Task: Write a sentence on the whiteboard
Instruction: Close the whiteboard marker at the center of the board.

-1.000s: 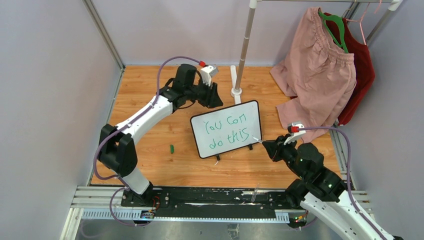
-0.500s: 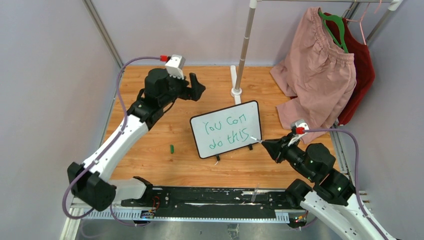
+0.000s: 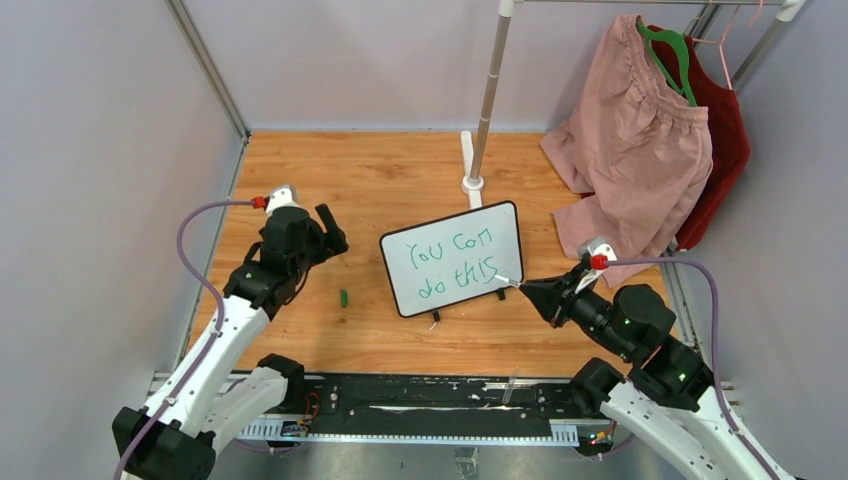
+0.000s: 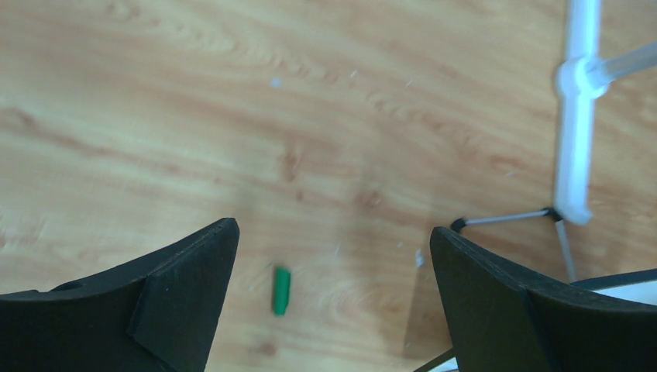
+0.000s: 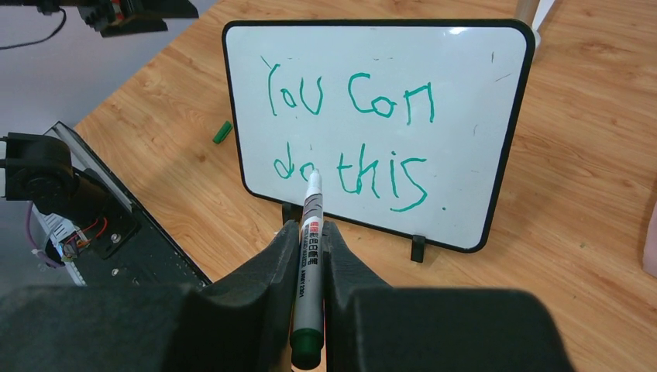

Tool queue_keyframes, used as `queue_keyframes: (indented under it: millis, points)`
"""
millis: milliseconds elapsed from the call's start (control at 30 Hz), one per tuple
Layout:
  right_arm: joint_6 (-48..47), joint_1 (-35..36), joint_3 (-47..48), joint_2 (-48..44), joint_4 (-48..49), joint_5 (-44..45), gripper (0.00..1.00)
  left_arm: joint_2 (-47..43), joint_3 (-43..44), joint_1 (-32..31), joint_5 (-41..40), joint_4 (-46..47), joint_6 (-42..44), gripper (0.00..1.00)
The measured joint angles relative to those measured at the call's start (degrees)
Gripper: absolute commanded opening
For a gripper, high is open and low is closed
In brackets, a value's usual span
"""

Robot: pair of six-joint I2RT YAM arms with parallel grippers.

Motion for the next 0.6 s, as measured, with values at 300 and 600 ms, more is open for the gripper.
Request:
queue_keyframes:
  millis: [300, 600]
  points:
    - [0.02, 0.0, 0.0, 0.7, 1.51, -0.61, 0.0, -2.43, -4.5, 0.02, -1.86, -9.22, -1.55, 0.97]
    - [0.39, 0.0, -3.98, -1.29, 1.79, 1.79, 0.0, -4.61, -7.41, 0.02, 3.56, -8.22, 0.63, 0.94]
